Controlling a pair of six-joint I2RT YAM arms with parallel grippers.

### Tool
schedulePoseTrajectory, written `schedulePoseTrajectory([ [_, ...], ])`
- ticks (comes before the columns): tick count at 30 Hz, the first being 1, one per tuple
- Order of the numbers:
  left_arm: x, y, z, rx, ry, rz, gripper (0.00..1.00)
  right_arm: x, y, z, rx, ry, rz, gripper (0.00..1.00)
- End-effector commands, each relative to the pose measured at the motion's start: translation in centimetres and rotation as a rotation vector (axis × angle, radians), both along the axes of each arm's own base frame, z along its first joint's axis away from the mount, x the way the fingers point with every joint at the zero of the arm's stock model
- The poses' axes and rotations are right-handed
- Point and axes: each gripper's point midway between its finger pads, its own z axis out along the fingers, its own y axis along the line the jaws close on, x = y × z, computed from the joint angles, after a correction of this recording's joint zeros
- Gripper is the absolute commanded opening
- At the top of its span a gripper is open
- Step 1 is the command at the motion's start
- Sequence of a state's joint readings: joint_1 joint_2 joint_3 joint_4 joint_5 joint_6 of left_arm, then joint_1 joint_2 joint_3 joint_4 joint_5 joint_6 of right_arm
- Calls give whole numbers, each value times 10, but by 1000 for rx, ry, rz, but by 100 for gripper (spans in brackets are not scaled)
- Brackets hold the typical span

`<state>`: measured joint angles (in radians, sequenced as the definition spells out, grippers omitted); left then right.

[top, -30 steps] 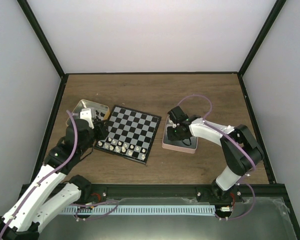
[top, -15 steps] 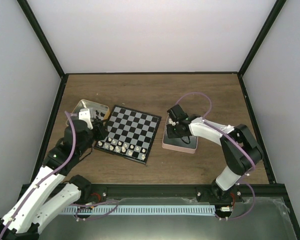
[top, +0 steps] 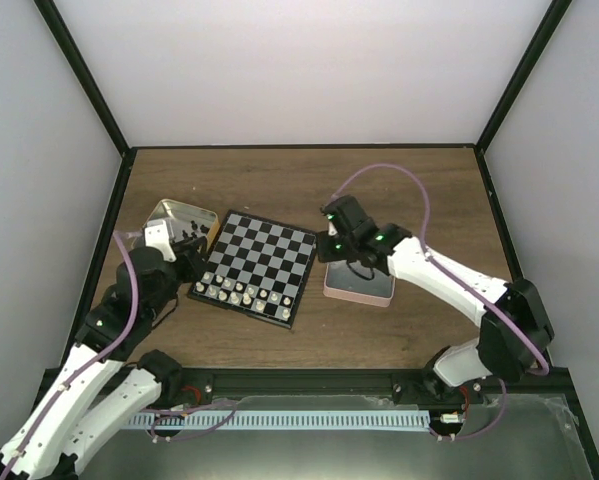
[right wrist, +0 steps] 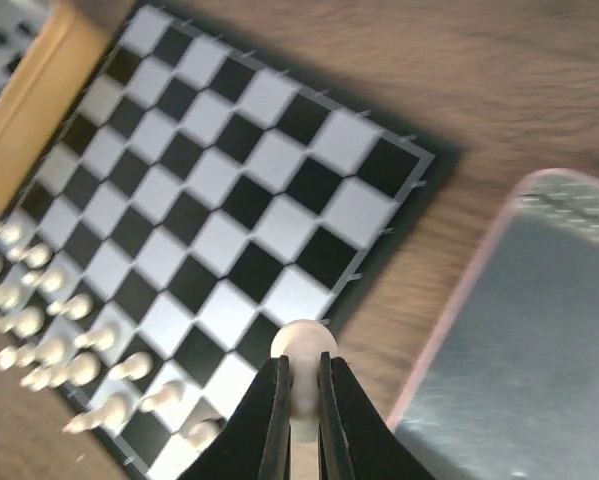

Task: Set up the chess pieces on the board
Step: Place the chess piece on the chessboard.

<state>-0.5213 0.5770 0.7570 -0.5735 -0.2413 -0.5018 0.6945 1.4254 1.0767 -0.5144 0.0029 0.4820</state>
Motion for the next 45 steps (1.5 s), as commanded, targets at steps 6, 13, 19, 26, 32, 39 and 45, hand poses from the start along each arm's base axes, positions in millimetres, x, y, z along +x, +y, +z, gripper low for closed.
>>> schedulePoseTrajectory([
  [6, -6, 19, 11, -18, -54, 80, 49, -72, 96, -18, -85, 71, 267, 2],
  [13, -12, 29, 14, -31, -79, 119, 50, -111, 126, -53, -183, 158, 386, 1],
  [19, -11, 28, 10, -34, -71, 118, 50, -118, 130, -75, -225, 203, 395, 1],
  [26, -10, 27, 9, -27, -67, 117, 52, -116, 135, -88, -246, 217, 397, 2],
  [32, -10, 27, 8, -26, -64, 116, 52, -114, 138, -95, -251, 217, 403, 2],
  [39, -9, 27, 8, -23, -63, 115, 52, -114, 143, -98, -247, 220, 413, 4],
  [45, -9, 26, 8, -21, -60, 113, 52, -115, 145, -101, -242, 229, 421, 6],
])
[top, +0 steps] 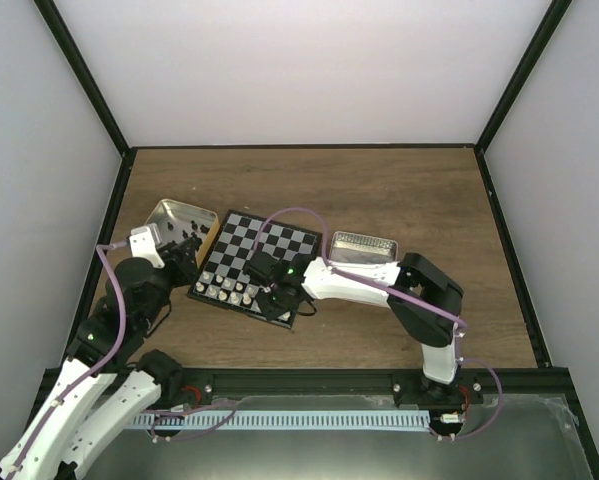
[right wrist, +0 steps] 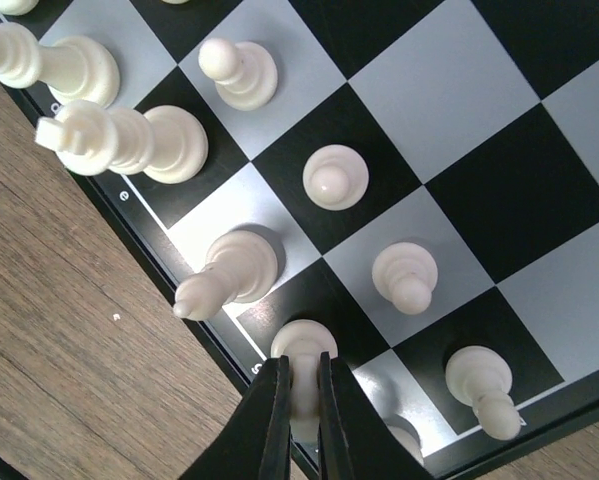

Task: Set up the chess pieces on the board
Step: Place the chess piece on the chessboard, then reset both arms

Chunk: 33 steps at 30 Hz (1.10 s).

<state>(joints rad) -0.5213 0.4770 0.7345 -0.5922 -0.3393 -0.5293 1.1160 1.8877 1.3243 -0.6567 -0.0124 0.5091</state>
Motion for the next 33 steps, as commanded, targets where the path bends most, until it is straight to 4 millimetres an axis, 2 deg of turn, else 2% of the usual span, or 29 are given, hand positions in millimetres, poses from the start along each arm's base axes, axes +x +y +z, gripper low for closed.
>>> schedulePoseTrajectory([
  [1, 1, 2, -2, 3, 2, 12, 52, 2, 13, 7, 28, -7, 19, 7],
  [6, 1, 0, 0, -1, -1, -1, 53, 2, 16, 19, 57, -16, 21, 18],
  [8, 1, -9, 3, 4, -12, -51, 59, 5, 16, 25, 69, -33, 10, 25],
  [12, 0, -15, 7, 6, -12, -87, 62, 8, 17, 36, 84, -50, -7, 27],
  [15, -3, -14, 14, 9, -28, -95, 66, 12, 13, 58, 122, -85, -43, 29],
  [18, -8, -15, 26, 7, -57, -121, 75, 19, 2, 94, 199, -172, -95, 42],
  [19, -10, -15, 31, 8, -68, -128, 84, 23, -6, 108, 230, -214, -120, 48],
  [22, -15, -12, 46, -2, -93, -129, 100, 37, -38, 139, 266, -326, -212, 58],
  [25, -22, -6, 58, 5, -116, -118, 100, 49, -82, 166, 253, -444, -319, 68],
  [28, -30, 7, 72, 40, -136, -83, 100, 55, -130, 186, 211, -567, -420, 83],
  [33, -45, 30, 101, 54, -198, -12, 100, 48, -199, 228, 210, -751, -522, 100],
])
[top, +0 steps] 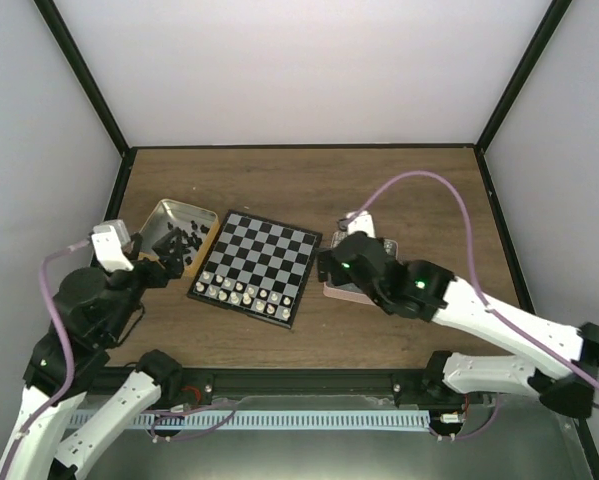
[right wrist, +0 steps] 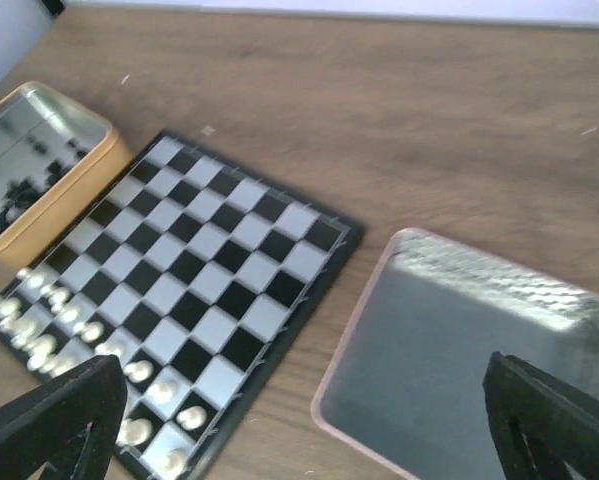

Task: Set up the chess pieces on the board
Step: Reset both arms

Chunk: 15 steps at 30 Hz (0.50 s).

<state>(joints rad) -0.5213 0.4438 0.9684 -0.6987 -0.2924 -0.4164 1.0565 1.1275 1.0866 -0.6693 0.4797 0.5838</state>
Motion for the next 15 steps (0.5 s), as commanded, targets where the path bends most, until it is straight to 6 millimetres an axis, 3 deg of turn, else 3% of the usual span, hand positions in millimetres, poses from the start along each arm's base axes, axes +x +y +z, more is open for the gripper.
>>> schedulePoseTrajectory([
  [1, -17, 24, 24, 26, -62, 69, 100, 2, -74, 38, -55, -190, -189, 100],
  [10, -46, 51, 68, -2, -167, 126, 100, -33, -176, 122, 197, -420, -358, 100],
  [15, -53, 56, 76, -8, -203, 129, 100, -45, -205, 139, 259, -474, -404, 100],
])
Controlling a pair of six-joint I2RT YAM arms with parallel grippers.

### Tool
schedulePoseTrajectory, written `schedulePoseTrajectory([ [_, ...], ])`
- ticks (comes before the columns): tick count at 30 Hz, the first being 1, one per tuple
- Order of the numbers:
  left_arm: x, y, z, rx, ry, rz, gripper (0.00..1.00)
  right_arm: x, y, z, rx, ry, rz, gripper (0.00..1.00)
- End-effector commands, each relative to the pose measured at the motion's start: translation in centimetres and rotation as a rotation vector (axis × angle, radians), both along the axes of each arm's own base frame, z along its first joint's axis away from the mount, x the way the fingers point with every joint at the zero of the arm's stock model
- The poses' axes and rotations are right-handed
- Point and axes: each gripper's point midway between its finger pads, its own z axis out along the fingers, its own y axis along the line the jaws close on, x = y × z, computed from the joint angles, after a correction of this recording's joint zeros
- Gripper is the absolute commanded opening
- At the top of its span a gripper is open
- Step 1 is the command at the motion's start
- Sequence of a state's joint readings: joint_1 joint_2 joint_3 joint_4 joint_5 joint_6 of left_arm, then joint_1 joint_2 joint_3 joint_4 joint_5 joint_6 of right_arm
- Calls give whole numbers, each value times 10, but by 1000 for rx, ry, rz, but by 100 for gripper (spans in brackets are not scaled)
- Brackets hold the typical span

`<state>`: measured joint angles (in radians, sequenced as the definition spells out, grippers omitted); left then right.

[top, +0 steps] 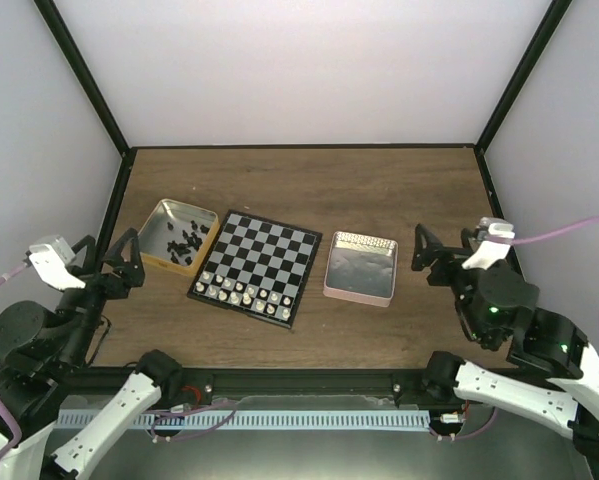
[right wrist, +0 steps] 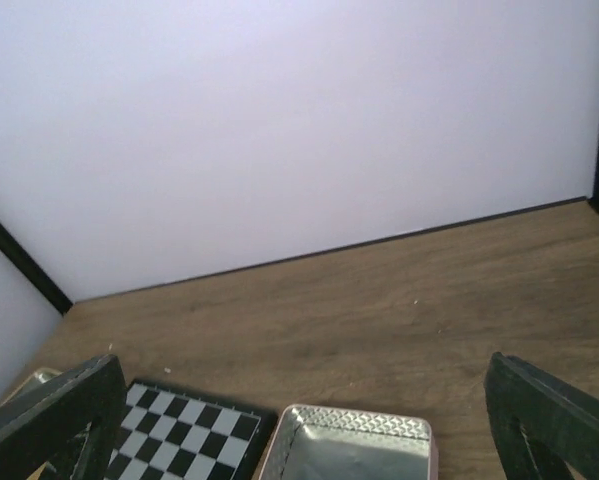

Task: Set up the chess pieces on the board
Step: Reset both arms

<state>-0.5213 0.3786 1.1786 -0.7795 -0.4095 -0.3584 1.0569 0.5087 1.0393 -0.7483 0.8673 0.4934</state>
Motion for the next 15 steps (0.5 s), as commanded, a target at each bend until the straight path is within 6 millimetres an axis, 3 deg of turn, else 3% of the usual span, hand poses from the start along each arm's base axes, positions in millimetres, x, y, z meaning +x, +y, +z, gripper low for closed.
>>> schedulePoseTrajectory([
  [1, -7, 7, 3, 21, -20, 18, 100, -5, -30, 16, 16, -44, -93, 100],
  [15, -11, 0, 7, 25, -44, -35, 100, -5, -33, 5, 30, -31, -110, 100],
])
